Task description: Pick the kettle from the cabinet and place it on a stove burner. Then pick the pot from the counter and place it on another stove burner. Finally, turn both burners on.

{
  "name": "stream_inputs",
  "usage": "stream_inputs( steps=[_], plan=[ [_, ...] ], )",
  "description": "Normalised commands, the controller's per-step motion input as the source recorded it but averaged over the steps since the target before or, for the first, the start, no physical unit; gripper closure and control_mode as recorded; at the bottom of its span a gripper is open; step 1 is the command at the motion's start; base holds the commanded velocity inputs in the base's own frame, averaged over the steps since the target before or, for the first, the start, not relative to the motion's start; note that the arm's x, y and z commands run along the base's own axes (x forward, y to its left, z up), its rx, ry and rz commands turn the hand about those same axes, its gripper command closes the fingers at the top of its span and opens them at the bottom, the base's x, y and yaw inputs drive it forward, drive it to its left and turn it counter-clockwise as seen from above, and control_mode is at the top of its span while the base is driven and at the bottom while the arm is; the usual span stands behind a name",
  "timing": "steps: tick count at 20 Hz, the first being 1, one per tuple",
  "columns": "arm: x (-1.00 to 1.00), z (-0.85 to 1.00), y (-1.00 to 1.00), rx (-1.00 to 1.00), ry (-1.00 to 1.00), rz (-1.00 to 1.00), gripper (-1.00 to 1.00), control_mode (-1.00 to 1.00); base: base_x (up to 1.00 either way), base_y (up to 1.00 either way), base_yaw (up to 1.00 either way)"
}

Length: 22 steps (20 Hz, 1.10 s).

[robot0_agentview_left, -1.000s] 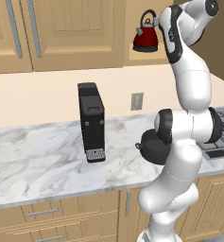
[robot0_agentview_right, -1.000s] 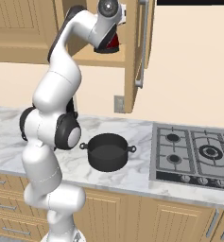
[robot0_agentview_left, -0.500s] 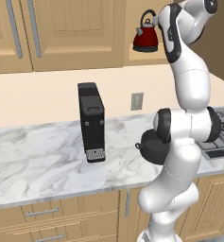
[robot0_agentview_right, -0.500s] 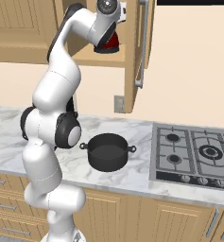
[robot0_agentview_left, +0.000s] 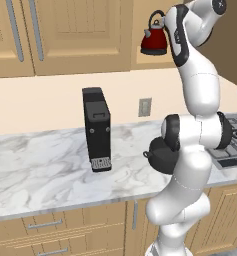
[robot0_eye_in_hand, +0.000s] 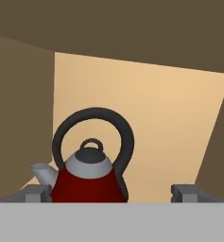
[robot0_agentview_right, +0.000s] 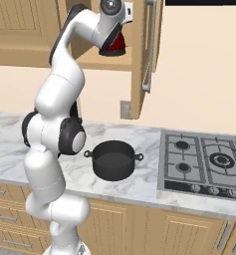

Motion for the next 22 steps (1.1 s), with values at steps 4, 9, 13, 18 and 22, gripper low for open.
stream_inputs(
  steps=[4,9,13,18,22],
  plan=[
    [0.13,0.00,0.05,0.00,0.00,0.00,-1.00,-1.00,0.00,0.00,0.00],
    [0.13,0.00,0.09,0.00,0.00,0.00,-1.00,-1.00,0.00,0.00,0.00],
    [0.10,0.00,0.08,0.00,0.00,0.00,-1.00,-1.00,0.00,0.00,0.00],
    [0.10,0.00,0.08,0.00,0.00,0.00,-1.00,-1.00,0.00,0.00,0.00],
    [0.08,0.00,0.07,-0.01,0.00,0.00,-1.00,-1.00,0.00,0.00,0.00]
  ],
)
